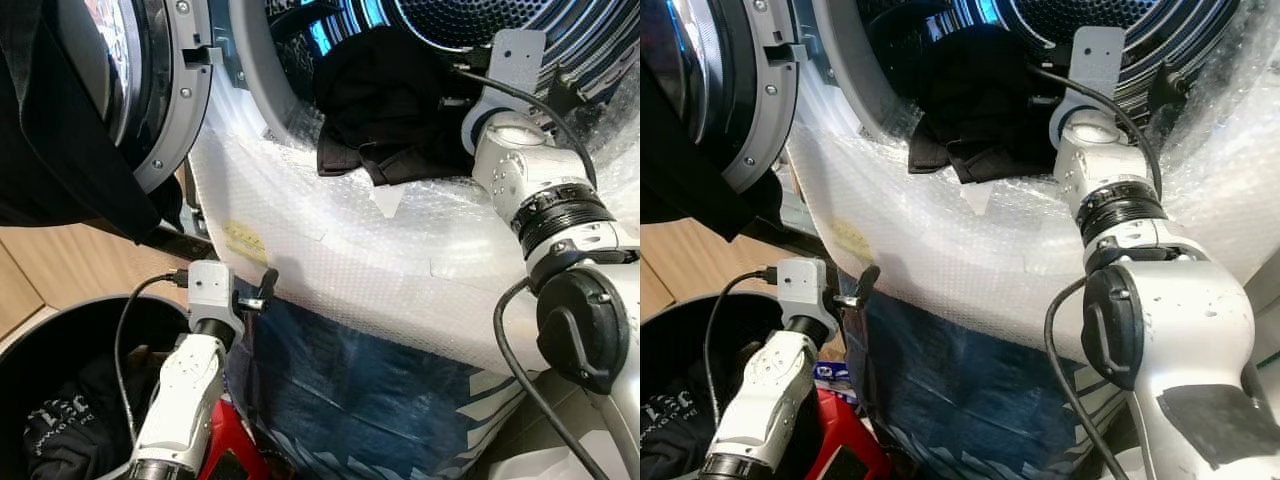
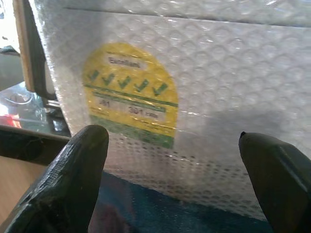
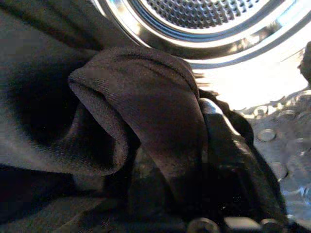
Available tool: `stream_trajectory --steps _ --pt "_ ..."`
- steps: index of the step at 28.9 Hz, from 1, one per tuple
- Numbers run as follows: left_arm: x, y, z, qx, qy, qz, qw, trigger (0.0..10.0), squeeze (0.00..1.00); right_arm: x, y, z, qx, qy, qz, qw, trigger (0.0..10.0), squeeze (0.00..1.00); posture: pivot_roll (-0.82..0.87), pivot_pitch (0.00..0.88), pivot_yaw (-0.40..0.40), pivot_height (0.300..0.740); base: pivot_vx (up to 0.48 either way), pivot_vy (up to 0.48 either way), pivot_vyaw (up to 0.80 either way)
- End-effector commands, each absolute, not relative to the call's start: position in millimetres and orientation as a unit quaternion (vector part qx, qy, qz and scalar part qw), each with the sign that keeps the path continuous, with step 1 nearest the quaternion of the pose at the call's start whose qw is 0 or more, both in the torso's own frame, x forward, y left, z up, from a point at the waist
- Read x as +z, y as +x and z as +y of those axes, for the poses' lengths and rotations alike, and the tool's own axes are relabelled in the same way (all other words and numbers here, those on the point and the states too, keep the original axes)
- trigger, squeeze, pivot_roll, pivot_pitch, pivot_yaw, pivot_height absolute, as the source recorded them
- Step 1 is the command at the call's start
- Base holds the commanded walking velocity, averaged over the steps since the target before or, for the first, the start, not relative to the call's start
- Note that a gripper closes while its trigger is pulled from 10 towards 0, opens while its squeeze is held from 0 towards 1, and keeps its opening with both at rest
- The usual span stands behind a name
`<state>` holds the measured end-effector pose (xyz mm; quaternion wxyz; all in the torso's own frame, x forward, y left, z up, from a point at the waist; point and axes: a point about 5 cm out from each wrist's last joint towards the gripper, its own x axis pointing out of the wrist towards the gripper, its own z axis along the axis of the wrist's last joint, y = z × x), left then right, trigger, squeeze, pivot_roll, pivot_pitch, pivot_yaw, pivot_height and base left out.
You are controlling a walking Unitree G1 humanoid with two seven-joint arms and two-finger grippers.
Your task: Clothes washing
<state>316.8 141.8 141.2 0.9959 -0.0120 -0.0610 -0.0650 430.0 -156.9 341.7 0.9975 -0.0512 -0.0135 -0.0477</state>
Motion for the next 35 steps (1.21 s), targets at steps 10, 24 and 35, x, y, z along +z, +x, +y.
stream_trajectory --steps 10,24,35 --pt "143.0 319.4 139.7 -0.076 0.011 -0.063 0.995 10.0 0.00 373.0 423.8 -180.3 -0.025 -0.097 -0.057 0.993 10.0 1.00 -0.10 0.000 -0.021 0.740 0.000 0.000 0.00" --pt "143.2 317.3 136.1 -0.088 0.020 -0.067 0.994 10.0 0.00 367.7 420.4 -180.2 0.076 -0.110 -0.054 0.990 10.0 1.00 -0.09 0.000 -0.020 0.740 0.000 0.000 0.00" --pt "144.0 316.2 136.4 -0.094 0.027 -0.069 0.993 10.0 0.00 364.2 404.2 -196.1 0.094 -0.136 -0.066 0.984 10.0 1.00 -0.09 0.000 -0.020 0.740 0.000 0.000 0.00"
